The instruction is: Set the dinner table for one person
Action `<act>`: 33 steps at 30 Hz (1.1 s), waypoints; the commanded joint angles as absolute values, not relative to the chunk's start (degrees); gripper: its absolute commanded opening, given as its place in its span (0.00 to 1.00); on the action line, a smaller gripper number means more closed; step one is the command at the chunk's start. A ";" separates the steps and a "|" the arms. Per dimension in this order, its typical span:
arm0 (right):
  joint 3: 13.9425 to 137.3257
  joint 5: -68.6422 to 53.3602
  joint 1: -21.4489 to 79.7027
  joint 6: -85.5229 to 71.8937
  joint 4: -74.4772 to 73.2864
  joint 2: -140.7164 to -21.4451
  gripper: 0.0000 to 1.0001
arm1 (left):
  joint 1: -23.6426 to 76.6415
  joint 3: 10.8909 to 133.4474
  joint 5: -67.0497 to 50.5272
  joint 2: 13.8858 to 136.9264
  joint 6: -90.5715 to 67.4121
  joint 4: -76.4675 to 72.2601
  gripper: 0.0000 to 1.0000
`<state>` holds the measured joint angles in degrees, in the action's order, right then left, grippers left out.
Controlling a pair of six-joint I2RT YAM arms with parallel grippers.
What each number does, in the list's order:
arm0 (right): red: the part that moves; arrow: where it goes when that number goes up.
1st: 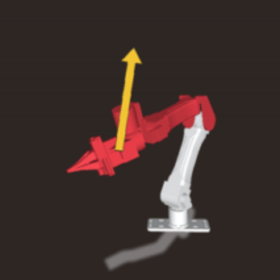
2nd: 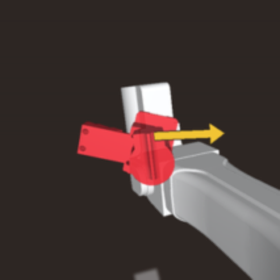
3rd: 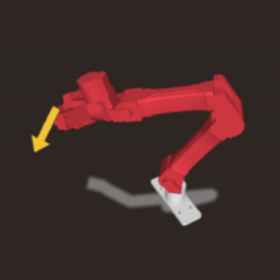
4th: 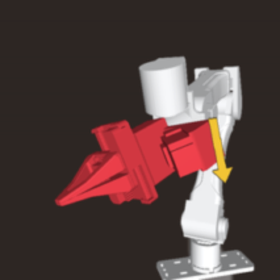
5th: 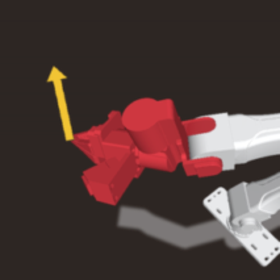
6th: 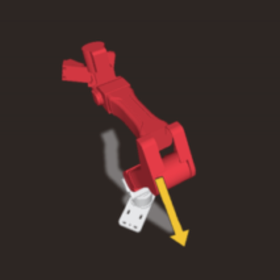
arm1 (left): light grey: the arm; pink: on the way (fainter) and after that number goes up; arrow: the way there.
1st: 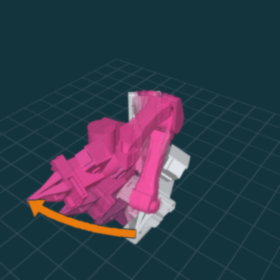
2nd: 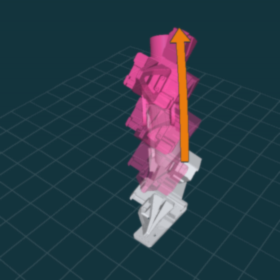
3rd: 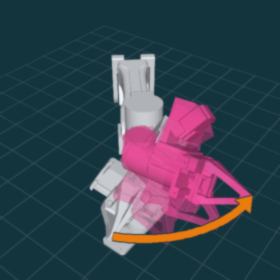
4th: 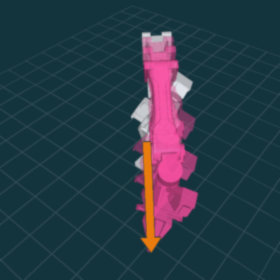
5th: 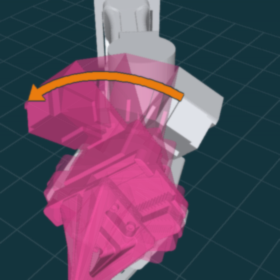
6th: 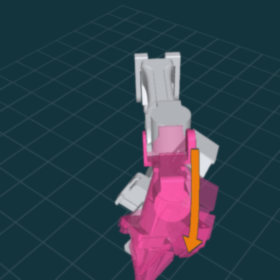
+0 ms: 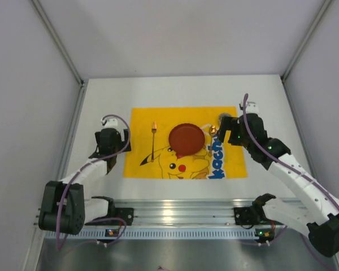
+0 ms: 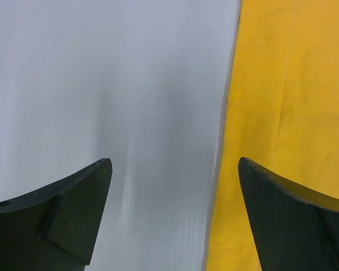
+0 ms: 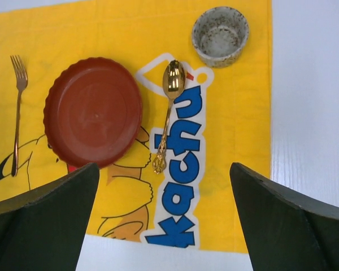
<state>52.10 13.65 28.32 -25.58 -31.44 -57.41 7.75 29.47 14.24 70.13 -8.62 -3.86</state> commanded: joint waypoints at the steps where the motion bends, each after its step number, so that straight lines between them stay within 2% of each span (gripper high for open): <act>1: 44.58 18.53 28.56 -26.37 -16.02 -49.94 1.00 | 7.30 19.80 11.43 63.90 -1.06 -28.71 0.99; 5: 37.81 19.78 28.56 -23.74 -10.38 -44.57 1.00 | 5.98 12.58 10.38 66.69 -0.61 -40.50 0.99; 16: 36.48 17.14 28.56 -26.02 -9.93 -47.20 1.00 | 1.41 24.60 1.07 85.33 -1.23 -46.67 0.99; 18: 36.30 17.31 28.56 -25.23 -9.58 -47.02 1.00 | 0.79 23.13 0.27 89.72 -1.15 -54.45 0.99; 22: 35.86 18.19 28.56 -24.08 -9.58 -46.23 1.00 | 0.44 22.59 -2.19 88.16 -2.20 -53.08 0.98; 23: 35.16 18.98 28.56 -24.78 -9.67 -46.14 1.00 | 0.44 20.93 -3.07 88.59 -1.85 -56.13 0.99; 25: 33.76 22.13 28.57 -26.10 -9.41 -45.53 1.00 | 0.44 14.96 -3.25 91.48 -1.59 -72.46 0.98; 26: 31.75 22.84 28.56 -27.06 -9.14 -45.35 1.00 | 0.44 15.29 -3.08 90.54 -2.02 -69.90 0.98; 27: 30.68 23.72 28.56 -26.55 -8.01 -45.09 1.00 | 0.44 18.77 -2.47 89.74 -2.11 -59.26 0.98; 30: 27.34 26.35 28.56 -23.38 -5.98 -44.56 1.00 | 0.44 17.06 -2.02 91.23 -1.58 -66.86 0.99; 33: 24.27 32.68 28.48 -22.16 -2.40 -44.74 1.00 | 0.44 17.92 -1.85 90.35 -1.76 -63.91 0.98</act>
